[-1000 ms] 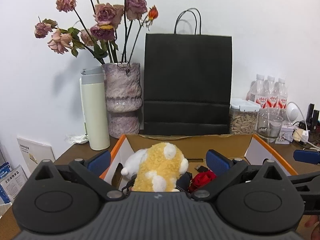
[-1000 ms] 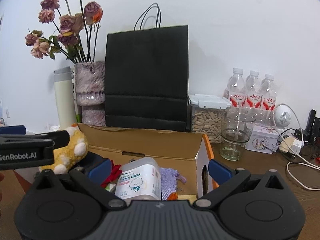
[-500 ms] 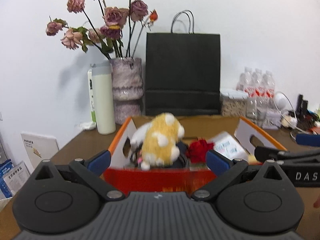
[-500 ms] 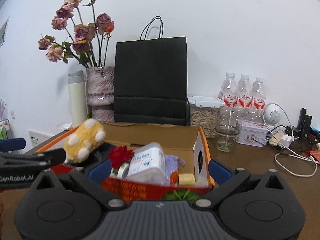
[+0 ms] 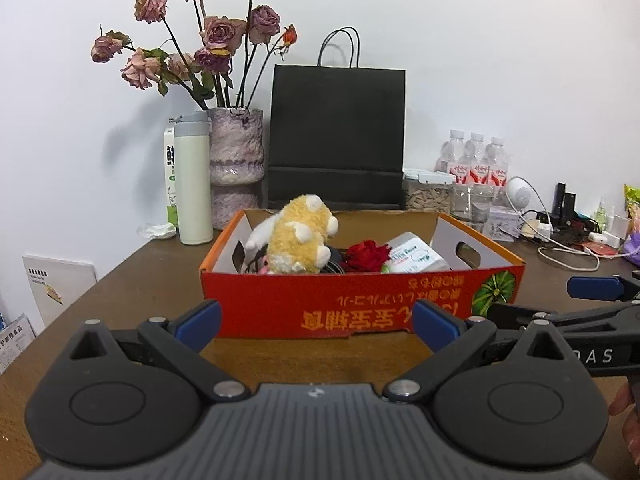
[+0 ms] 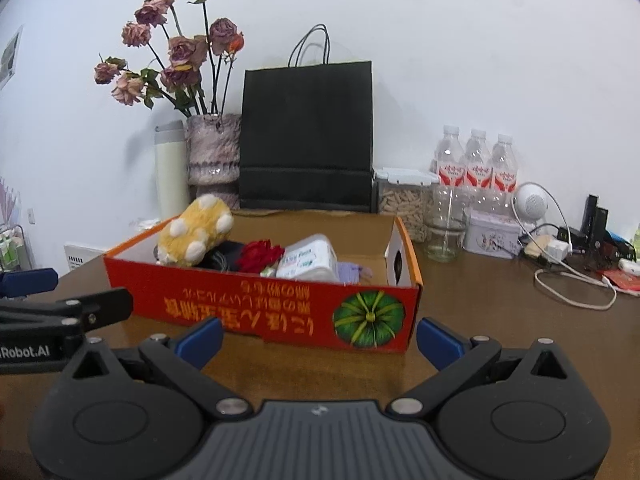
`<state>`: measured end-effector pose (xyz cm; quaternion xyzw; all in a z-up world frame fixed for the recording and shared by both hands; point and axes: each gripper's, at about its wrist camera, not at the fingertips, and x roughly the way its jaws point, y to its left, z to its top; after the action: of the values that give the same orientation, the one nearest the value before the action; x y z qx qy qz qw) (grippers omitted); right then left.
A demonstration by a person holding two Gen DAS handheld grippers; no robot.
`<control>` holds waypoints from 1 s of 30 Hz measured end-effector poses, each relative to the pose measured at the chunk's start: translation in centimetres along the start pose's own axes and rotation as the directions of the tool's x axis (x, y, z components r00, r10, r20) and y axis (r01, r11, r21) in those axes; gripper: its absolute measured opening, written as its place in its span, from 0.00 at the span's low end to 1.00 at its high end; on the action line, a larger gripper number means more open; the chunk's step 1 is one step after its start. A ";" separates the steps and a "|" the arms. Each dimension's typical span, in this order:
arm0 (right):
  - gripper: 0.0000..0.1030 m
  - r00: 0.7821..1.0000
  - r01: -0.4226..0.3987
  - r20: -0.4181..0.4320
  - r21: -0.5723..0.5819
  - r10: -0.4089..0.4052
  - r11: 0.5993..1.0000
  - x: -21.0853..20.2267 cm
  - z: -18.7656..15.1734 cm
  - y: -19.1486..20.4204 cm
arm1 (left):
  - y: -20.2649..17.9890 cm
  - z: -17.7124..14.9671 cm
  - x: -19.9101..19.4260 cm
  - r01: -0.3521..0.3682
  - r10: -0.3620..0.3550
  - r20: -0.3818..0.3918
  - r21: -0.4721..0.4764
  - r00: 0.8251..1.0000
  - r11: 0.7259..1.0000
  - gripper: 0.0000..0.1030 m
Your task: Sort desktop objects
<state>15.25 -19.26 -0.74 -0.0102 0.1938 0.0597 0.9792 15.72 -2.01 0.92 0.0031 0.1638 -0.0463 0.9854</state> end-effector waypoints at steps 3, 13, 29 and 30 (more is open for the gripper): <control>1.00 1.000 0.014 -0.011 0.000 -0.014 1.000 -0.3 -0.6 0.0 | -0.1 -0.3 0.0 0.007 -0.007 -0.013 0.006 1.000 1.000 1.00; 1.00 1.000 -0.008 -0.014 -0.009 0.008 1.000 -0.7 -1.1 0.2 | 0.0 -0.4 0.0 -0.023 0.023 -0.020 0.003 1.000 1.000 1.00; 1.00 1.000 -0.016 -0.015 -0.022 0.015 1.000 -0.8 -1.3 0.5 | -0.1 -0.7 0.2 -0.040 0.041 -0.027 0.021 0.999 0.999 1.00; 1.00 1.000 -0.016 -0.015 -0.022 0.015 1.000 -0.8 -1.3 0.5 | -0.1 -0.7 0.2 -0.042 0.042 -0.026 0.022 0.999 0.999 1.00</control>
<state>13.96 -18.95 -1.64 -0.0201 0.2007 0.0694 0.9770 15.65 -2.11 0.22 0.0178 0.1760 -0.0273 0.9838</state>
